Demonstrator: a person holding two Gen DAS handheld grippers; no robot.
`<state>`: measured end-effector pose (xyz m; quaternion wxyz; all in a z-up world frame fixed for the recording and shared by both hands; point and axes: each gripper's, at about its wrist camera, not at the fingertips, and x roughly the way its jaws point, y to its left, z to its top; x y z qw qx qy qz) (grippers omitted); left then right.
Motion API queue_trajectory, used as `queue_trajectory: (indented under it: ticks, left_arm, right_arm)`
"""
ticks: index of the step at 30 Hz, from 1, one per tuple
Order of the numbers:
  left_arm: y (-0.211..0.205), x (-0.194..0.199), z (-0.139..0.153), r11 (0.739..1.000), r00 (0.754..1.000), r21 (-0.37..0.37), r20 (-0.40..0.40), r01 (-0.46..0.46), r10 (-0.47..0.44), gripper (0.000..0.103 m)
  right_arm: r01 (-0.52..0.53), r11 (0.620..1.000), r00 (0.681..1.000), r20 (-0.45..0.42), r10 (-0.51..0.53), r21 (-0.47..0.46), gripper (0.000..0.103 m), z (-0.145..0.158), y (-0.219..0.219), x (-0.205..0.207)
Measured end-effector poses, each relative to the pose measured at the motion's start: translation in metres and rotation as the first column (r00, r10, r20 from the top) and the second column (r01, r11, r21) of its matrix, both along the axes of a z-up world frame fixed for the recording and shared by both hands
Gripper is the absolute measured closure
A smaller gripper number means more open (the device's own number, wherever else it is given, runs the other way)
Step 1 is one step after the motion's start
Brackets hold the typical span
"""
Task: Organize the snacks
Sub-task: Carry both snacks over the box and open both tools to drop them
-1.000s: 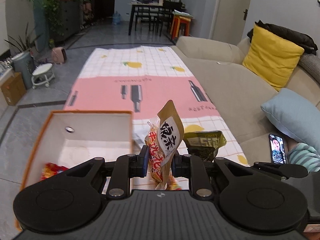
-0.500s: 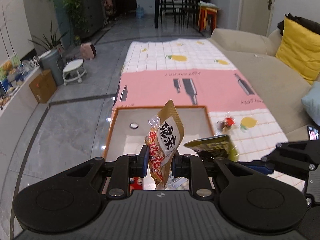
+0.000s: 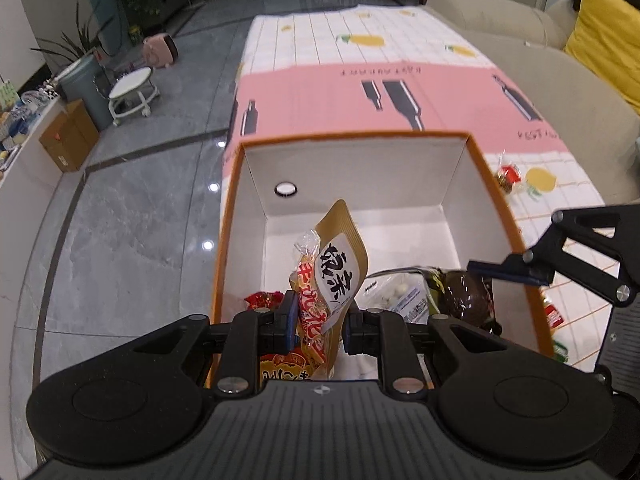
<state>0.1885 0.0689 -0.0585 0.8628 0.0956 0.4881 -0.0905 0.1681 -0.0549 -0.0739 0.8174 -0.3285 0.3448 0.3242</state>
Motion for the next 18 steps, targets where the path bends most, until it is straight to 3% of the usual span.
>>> queue_trajectory:
  ticks: [7,18]
  left_arm:
    - [-0.001,0.01,-0.019,1.0,0.999,0.009,-0.051,0.007,-0.006,0.08]
    - [-0.008,0.012,-0.028,0.999,0.997,0.013,-0.072,0.031,-0.03,0.08]
  right_arm:
    - [-0.034,0.993,0.999,0.004,0.035,-0.112,0.064,-0.017,0.01,0.014]
    - [-0.037,0.988,0.999,-0.032,0.032,-0.147,0.06,-0.02,0.01,0.019]
